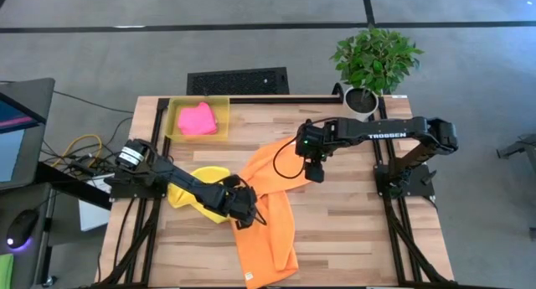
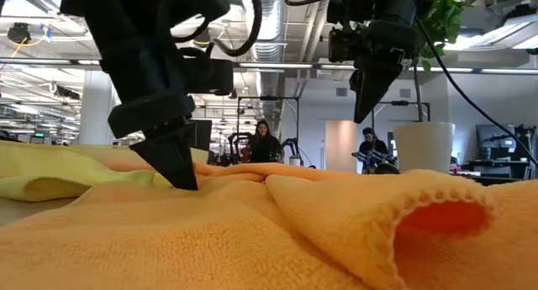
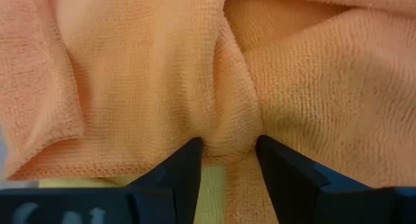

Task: Fold microfiber towels
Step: Fold the right orange microfiber cloth

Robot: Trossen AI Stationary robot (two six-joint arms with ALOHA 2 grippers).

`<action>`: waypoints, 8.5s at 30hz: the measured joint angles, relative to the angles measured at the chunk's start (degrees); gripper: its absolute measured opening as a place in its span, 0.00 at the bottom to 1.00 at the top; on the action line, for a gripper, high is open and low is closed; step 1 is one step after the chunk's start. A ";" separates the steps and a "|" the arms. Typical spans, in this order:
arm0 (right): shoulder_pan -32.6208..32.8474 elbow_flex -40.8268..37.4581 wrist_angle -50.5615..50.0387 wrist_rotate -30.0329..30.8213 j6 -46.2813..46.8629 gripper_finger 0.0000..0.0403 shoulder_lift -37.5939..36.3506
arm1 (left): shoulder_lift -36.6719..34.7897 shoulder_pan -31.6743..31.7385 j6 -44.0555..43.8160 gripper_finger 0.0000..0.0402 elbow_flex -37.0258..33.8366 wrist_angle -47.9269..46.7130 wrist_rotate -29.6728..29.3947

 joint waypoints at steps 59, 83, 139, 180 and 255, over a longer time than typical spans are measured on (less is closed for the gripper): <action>-4.38 0.00 -3.33 3.28 4.98 0.56 -19.51 | 16.98 25.83 63.09 0.00 41.42 -8.94 18.17; -5.03 -0.07 -6.39 4.59 5.40 0.56 -21.45 | 28.57 26.40 69.79 0.02 55.98 -11.34 25.17; 10.66 -3.91 19.71 4.76 -16.58 0.56 -1.45 | 5.24 10.01 11.86 0.35 72.44 -64.27 0.63; 8.32 -3.39 39.12 22.78 -41.16 0.56 19.93 | 1.49 7.29 1.64 0.35 72.44 -63.99 -4.84; -8.88 -3.37 14.69 14.82 5.69 0.01 9.31 | 1.55 7.30 1.39 0.35 72.41 -63.99 -4.53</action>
